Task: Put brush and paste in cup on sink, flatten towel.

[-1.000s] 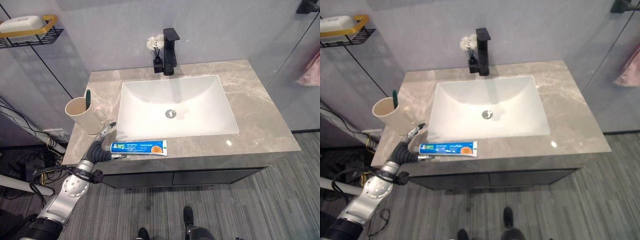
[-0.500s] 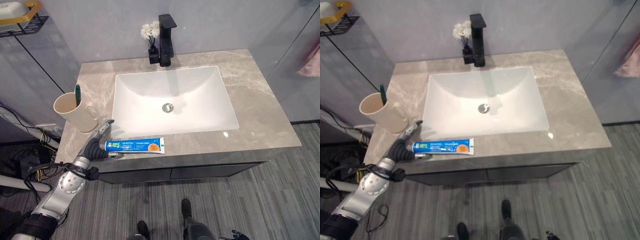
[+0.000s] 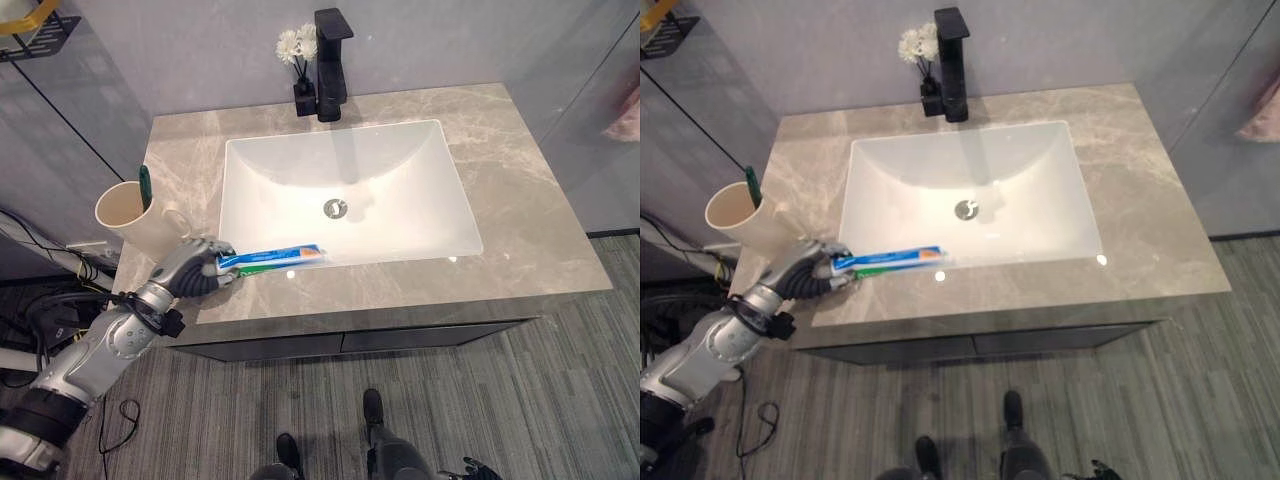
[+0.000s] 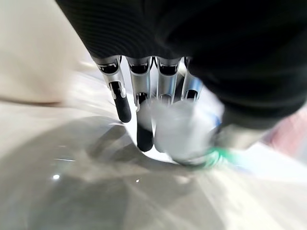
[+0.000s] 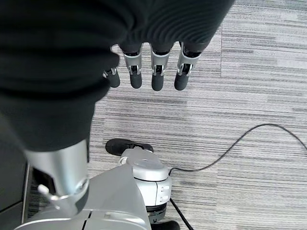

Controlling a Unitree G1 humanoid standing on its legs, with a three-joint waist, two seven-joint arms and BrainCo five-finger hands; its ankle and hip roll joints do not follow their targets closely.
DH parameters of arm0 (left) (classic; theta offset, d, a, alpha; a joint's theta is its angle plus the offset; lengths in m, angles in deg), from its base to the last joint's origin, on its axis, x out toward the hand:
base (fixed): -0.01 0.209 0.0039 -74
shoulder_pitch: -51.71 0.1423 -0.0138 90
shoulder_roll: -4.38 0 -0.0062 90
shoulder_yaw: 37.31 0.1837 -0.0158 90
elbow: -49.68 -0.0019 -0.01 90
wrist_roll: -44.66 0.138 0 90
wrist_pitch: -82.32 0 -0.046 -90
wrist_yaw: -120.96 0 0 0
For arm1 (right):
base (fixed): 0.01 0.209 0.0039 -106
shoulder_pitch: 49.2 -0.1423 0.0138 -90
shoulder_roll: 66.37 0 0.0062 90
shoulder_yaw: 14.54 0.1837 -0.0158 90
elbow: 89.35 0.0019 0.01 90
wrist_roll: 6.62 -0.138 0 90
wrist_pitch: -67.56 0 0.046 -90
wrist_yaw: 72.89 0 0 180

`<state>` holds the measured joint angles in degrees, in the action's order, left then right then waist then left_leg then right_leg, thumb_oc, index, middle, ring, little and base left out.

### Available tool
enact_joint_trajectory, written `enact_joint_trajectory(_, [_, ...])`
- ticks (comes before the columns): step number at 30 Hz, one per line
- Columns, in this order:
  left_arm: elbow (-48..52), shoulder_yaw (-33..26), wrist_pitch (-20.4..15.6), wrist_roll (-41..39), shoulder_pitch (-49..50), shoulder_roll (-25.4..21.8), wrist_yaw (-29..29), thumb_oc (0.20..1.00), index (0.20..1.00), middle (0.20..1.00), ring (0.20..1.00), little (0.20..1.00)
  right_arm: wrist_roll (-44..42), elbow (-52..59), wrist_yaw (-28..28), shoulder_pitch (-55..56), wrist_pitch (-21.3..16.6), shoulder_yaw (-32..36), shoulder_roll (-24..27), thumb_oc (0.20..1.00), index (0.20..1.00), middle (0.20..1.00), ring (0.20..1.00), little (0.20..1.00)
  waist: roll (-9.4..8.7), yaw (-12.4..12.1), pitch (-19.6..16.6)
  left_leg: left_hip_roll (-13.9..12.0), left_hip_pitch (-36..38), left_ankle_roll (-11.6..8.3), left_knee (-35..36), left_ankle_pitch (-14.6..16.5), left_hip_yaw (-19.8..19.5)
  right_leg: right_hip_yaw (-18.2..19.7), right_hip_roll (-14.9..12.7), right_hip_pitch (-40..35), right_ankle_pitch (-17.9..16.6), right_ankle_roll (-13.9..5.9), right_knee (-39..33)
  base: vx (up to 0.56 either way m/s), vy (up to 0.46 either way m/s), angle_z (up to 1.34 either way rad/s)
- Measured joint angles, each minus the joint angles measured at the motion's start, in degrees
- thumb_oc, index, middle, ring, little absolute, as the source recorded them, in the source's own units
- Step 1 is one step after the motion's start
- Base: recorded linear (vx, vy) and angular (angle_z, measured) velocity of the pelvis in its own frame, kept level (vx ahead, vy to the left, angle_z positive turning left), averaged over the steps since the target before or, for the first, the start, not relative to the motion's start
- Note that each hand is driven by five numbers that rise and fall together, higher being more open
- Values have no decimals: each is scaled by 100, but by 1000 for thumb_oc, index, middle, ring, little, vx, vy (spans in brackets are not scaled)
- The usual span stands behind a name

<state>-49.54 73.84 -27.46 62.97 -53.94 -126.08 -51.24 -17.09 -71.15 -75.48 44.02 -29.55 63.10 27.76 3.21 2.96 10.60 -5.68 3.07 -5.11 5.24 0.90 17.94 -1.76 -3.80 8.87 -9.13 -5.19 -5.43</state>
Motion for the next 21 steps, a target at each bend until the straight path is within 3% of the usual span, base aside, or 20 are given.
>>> enact_joint_trajectory(5, [-155,193,-7,438,-115,-34,-7,200,200,200,200,200,-337,-129,4,67,-40,484,0,1000,1000,1000,1000,1000,16,122,-8,-22,218,-26,1,28,-10,-16,15,-217,62,-4,0,0,0,0])
enact_joint_trajectory(9, [-146,-116,-13,451,158,213,39,200,200,200,200,200,-1912,-420,6,136,-21,2287,116,1000,1000,1000,1000,1000,-29,177,-80,-21,302,-15,0,67,-27,-29,9,-315,88,2,1,-17,12,2])
enact_joint_trajectory(11, [-147,-270,3,386,350,328,79,200,200,200,200,200,-2612,-481,227,174,-67,2859,353,1000,1000,1000,1000,1000,-120,227,-179,-20,306,-13,-3,67,-63,-45,9,-334,73,13,10,-32,24,6])
enact_joint_trajectory(12, [-144,-509,7,254,522,535,90,200,200,200,200,200,-2926,-293,397,213,-67,3553,524,1000,1000,1000,1000,1000,-146,269,-204,-9,338,-3,-4,73,-67,-42,2,-367,57,12,49,-43,27,2])
enact_joint_trajectory(14, [-125,-540,61,120,684,738,186,200,200,200,200,200,-3169,112,770,351,-270,3855,930,1000,1000,1000,1000,1000,-223,300,-310,2,392,37,0,98,-65,-36,-15,-418,82,-4,1,-51,42,-1])
enact_joint_trajectory(16, [-99,-605,86,1,779,858,287,200,200,200,200,200,-3108,910,1143,501,-354,4103,1053,1000,1000,1000,1000,1000,-311,323,-385,7,395,41,-2,101,-67,-33,-15,-423,95,0,39,-14,41,-1])
enact_joint_trajectory(21, [137,-962,178,-432,782,1892,830,200,200,200,200,200,-1524,4640,2252,581,-832,4068,1619,1000,1000,1000,1000,1000,-411,515,-693,16,495,101,17,140,-25,17,-16,-504,83,-4,8,-20,26,-5])
